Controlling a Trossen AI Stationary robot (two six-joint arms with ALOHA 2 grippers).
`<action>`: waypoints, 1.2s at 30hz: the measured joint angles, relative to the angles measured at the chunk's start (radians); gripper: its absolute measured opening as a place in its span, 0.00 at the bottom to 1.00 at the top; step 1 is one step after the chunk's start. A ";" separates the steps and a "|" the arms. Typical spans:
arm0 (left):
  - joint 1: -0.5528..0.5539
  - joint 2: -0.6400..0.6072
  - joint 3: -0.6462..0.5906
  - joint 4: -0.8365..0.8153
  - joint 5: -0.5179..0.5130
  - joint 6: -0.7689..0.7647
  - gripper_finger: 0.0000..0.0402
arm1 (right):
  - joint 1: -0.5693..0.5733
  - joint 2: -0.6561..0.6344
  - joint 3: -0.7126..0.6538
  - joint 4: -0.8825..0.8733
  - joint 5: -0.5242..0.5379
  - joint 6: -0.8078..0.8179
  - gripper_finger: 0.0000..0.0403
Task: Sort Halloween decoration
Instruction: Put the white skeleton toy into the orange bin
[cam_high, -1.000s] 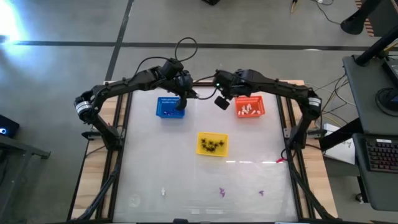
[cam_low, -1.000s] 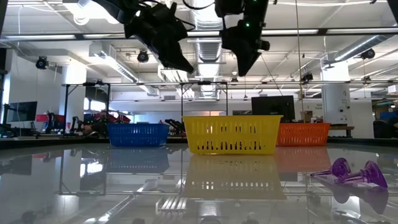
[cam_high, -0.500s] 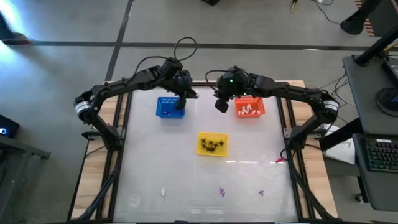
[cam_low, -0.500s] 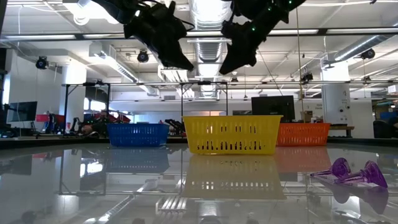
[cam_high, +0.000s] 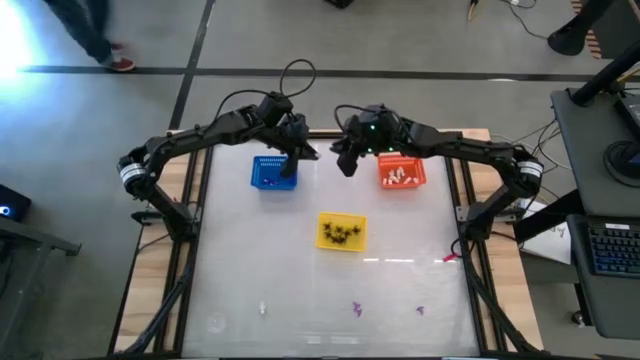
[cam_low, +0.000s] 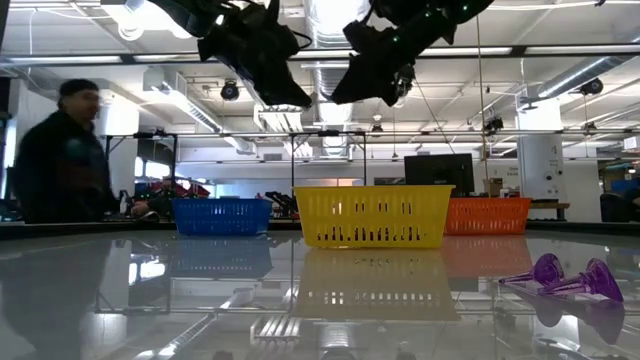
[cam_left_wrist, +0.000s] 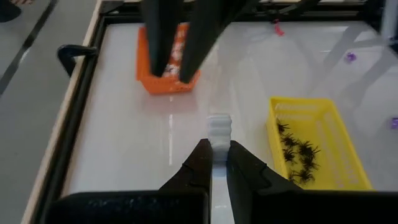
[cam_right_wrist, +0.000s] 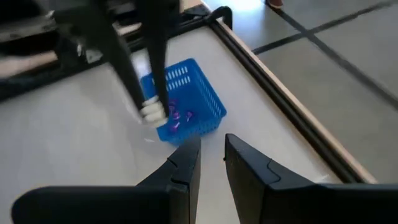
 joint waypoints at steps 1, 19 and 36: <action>0.000 0.000 0.000 0.000 0.013 0.000 0.00 | 0.000 0.001 0.000 0.005 0.000 0.020 0.17; 0.000 -0.003 0.000 -0.003 0.060 0.019 0.00 | 0.042 0.005 0.001 0.031 -0.185 -0.078 0.30; 0.000 -0.003 0.000 -0.002 0.099 0.027 0.00 | 0.042 0.061 0.001 0.121 -0.182 -0.030 0.28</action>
